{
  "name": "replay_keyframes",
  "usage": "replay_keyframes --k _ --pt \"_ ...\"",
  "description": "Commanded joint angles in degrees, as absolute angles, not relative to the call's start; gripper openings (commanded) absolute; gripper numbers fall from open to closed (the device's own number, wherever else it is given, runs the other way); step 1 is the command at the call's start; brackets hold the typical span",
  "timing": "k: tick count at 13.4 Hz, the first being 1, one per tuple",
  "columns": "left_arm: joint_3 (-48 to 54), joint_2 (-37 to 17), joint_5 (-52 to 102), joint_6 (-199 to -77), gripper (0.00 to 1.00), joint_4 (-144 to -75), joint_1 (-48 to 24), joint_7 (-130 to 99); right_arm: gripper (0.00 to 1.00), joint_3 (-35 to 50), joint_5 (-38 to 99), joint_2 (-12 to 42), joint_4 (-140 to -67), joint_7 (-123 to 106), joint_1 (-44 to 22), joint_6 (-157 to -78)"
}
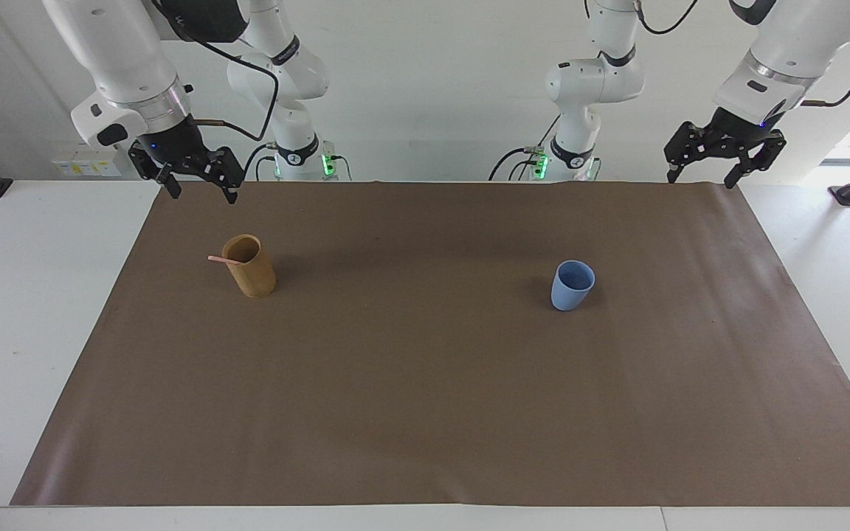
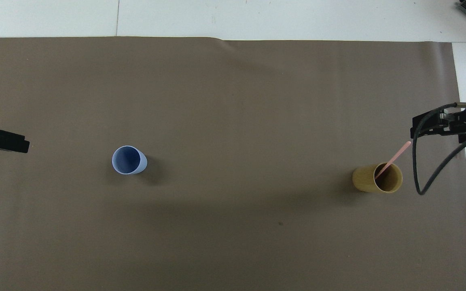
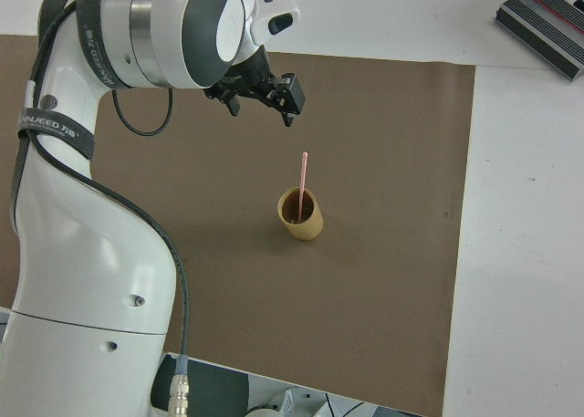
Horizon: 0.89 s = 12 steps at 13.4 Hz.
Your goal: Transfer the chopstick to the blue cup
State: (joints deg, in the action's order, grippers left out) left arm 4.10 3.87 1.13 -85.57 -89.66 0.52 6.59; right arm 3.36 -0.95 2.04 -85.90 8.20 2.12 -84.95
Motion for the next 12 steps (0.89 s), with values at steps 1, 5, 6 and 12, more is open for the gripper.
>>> replay_keyframes --k 1,5,6,12 --pt "4.3 4.7 1.9 -84.8 1.0 -90.3 1.0 6.8 1.0 3.5 0.1 1.3 -87.2 8.9 2.9 -86.0" --pt "4.3 4.7 1.9 -84.8 1.0 -90.4 0.9 6.7 1.0 3.5 0.1 1.3 -87.1 9.3 2.8 -86.0" --pt "4.3 4.7 1.9 -84.8 1.0 -90.4 0.9 6.7 1.0 3.5 0.1 1.3 -87.1 9.1 2.8 -86.0" --pt "4.3 4.7 1.9 -84.9 1.0 -90.8 0.7 6.5 1.0 3.5 0.1 1.3 -87.2 8.6 2.9 -86.0"
